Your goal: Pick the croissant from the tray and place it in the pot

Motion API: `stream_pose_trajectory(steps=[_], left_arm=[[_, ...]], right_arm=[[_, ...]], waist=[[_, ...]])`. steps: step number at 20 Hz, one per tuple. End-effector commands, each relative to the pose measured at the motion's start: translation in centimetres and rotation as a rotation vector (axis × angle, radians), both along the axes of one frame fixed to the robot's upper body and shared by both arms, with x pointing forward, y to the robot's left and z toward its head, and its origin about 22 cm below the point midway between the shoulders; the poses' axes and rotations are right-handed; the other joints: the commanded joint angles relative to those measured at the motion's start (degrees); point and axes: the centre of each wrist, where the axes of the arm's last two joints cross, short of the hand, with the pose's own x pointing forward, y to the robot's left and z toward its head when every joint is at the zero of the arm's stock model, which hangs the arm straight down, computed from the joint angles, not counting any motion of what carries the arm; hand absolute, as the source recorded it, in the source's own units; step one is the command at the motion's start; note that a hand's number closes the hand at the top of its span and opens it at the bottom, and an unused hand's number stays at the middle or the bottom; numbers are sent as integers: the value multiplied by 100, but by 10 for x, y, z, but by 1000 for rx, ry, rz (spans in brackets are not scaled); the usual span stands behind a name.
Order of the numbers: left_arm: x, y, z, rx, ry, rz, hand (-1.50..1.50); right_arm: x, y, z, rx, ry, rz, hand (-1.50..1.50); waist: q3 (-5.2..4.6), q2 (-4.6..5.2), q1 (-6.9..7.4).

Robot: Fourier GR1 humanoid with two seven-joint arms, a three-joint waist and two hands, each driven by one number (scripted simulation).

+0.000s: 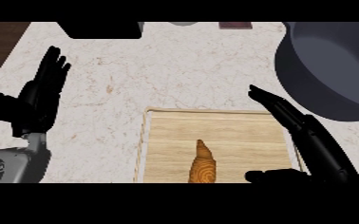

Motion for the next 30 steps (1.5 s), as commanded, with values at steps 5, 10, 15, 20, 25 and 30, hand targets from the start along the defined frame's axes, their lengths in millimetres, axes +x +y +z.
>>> stream_pose_trajectory(steps=[5, 10, 15, 20, 25, 30], left_arm=[[3, 1, 10, 23, -7, 0, 0], [7, 0, 4, -1, 10, -24, 0], [13, -6, 19, -7, -8, 1, 0], [-1, 4, 11, -10, 5, 5, 0], [6, 5, 18, -11, 1, 15, 0], [-12, 1, 13, -13, 8, -4, 0]], right_arm=[[-9, 39, 28, -416, 277, 79, -150], [-14, 82, 24, -597, 406, 123, -150], [-14, 114, 38, -606, 480, 134, -150], [-6, 130, 24, -599, 514, 117, -150], [-9, 141, -4, -637, 529, 93, -150], [-3, 135, 1, -678, 542, 27, -150]], waist=[[-15, 21, 153], [-9, 36, 91], [7, 24, 6], [11, 24, 13], [14, 21, -2], [13, 11, 32]])
